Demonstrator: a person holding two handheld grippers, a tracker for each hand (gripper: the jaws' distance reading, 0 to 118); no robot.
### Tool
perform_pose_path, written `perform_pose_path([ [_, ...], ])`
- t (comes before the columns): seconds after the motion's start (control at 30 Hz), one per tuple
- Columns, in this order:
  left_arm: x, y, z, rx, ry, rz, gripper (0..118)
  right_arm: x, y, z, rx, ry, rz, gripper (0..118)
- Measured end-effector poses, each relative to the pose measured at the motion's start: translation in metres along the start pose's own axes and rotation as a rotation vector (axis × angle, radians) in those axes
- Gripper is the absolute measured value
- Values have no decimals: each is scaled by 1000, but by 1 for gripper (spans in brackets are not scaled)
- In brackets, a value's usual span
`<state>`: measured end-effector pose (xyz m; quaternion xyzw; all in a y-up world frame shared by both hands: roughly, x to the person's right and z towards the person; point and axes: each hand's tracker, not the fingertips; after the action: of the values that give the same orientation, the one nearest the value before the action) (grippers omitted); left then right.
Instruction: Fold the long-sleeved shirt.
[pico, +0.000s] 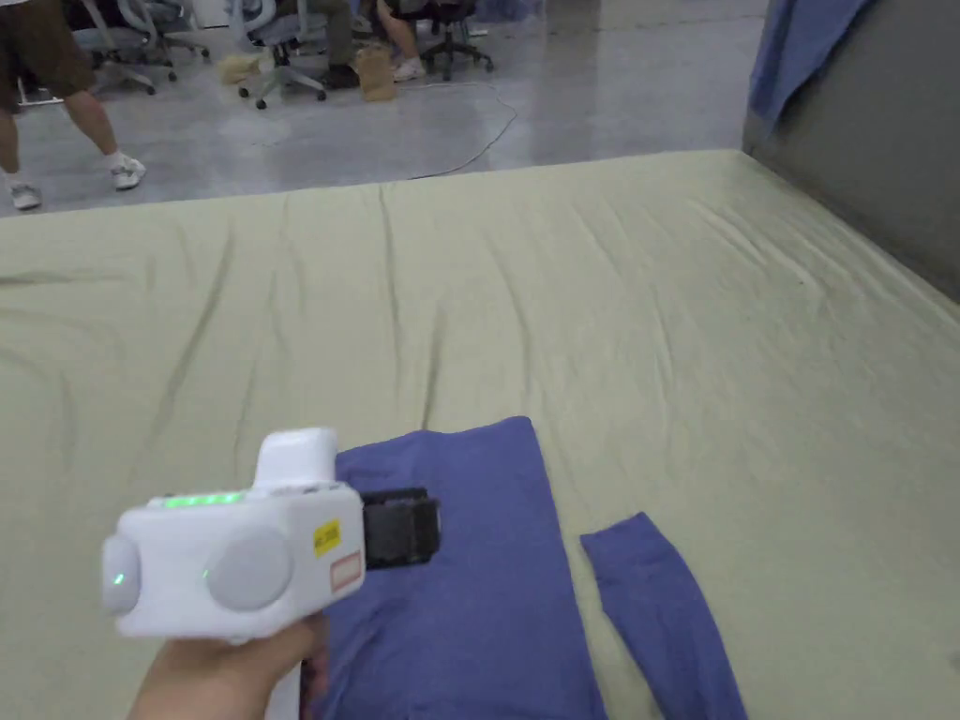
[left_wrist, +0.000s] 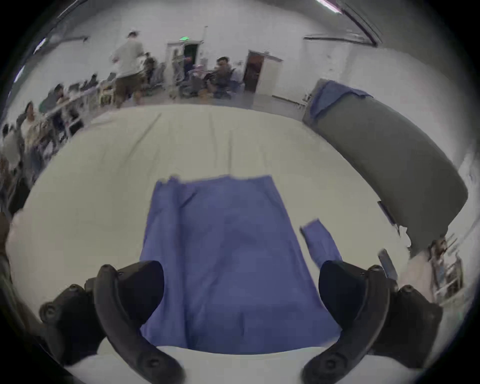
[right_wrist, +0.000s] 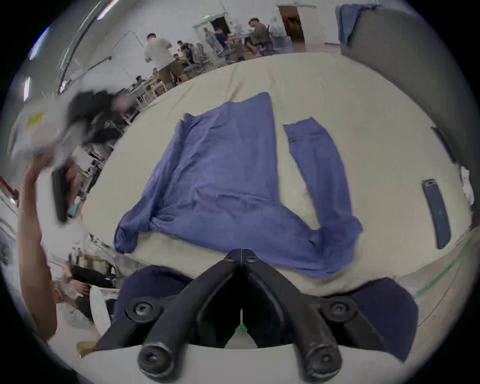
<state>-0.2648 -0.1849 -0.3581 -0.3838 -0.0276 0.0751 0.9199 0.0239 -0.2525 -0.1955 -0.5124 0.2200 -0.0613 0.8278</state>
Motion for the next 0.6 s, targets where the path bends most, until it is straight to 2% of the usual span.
perform_pose_path([
  [0.17, 50, 79, -164, -217, -45, -38, 118, 5, 1, -20, -41, 13, -10, 0],
  [0.23, 69, 91, -223, -266, 7, -84, 117, 7, 3, -32, -64, 9, -9, 0],
  [0.33, 71, 87, -286, -332, 66, -47, 112, 13, 7, -44, -84, 3, -17, 0],
  [0.37, 70, 79, -302, -382, 71, -23, 107, 15, 8, -47, -90, 8, -21, 0],
  [0.43, 65, 65, -326, -450, 136, -73, 94, 18, 10, -52, -100, 8, -26, 0],
  [0.47, 64, 61, -323, -417, 101, -100, 90, 19, 11, -54, -107, 3, -23, 0],
  [0.53, 74, 70, -311, -370, 113, -193, 89, 20, 14, -57, -107, -10, -17, 0],
  [0.57, 81, 74, -303, -344, 106, -249, 81, 20, 17, -58, -105, -13, -11, 0],
  [0.6, 85, 76, -298, -318, 116, -284, 53, 18, 18, -61, -103, -15, 2, 0],
])
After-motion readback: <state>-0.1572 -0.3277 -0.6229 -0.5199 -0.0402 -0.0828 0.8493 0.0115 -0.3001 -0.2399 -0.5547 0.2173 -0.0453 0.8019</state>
